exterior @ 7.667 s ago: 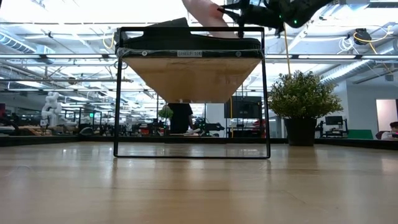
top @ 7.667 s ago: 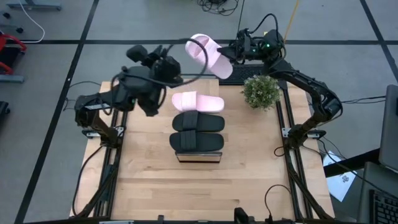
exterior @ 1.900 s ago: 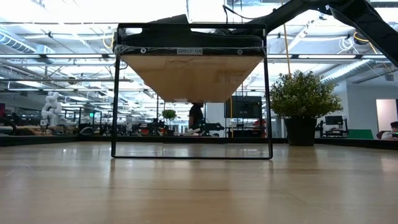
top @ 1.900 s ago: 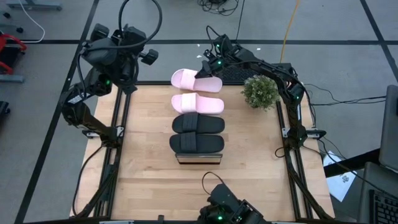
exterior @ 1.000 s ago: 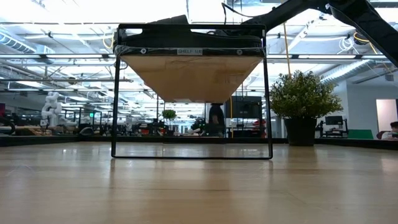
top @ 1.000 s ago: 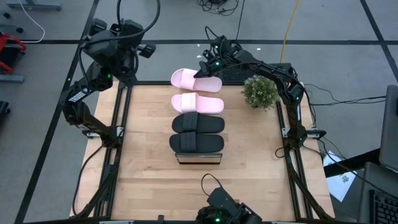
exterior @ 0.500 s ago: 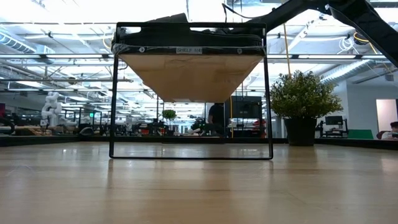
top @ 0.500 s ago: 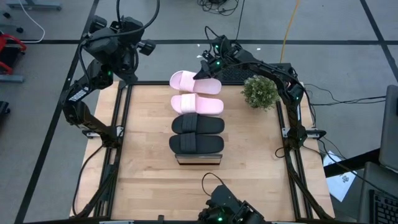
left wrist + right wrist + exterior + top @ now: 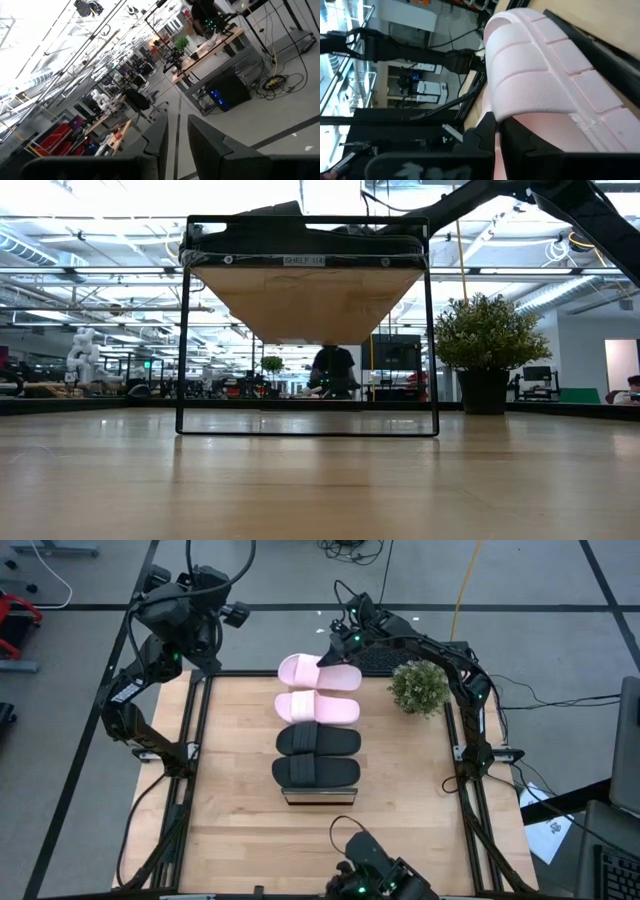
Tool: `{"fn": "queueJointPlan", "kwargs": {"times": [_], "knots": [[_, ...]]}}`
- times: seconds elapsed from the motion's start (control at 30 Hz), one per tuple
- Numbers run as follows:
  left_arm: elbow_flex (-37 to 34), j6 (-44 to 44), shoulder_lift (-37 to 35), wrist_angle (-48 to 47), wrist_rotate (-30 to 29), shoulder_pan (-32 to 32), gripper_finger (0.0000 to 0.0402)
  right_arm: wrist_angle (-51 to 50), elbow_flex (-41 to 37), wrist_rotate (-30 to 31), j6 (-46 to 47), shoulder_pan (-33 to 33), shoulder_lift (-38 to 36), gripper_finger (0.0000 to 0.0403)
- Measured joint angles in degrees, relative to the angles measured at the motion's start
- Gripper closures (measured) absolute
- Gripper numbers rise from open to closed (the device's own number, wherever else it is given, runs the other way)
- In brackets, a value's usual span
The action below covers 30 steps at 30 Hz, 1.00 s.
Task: Pick and place slides into the shelf
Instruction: Put the pink slide on the shelf
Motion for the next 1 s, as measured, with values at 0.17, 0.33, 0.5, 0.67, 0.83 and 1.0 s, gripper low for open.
{"fn": "queueJointPlan", "kwargs": {"times": [0.17,0.33,0.5,0.67,0.83,1.0], "knots": [[0.0,-0.1,0.0,0.0,1.2,0.0,0.0321,-3.0,0.0,-0.4,-3.0,0.4,0.0,0.0402],[0.0,-0.4,0.0,0.0,1.3,0.0,0.0321,-3.4,0.0,-0.8,-3.7,0.4,0.0,0.0403],[0.0,-0.3,0.0,0.0,1.3,0.0,0.0321,-3.5,0.0,-1.9,-4.9,0.4,0.0,0.0403],[0.0,-0.3,0.0,0.0,1.3,0.0,0.0321,-3.1,0.0,-1.8,-5.4,0.3,0.0,0.0403],[0.0,-0.3,0.0,0.0,1.3,0.0,0.0321,-2.6,0.0,-1.8,-5.8,0.0,0.0,0.0403],[0.0,-0.4,0.0,0.0,1.3,0.0,0.0321,-2.6,0.0,-1.7,-6.2,0.1,0.0,0.0403]]}}
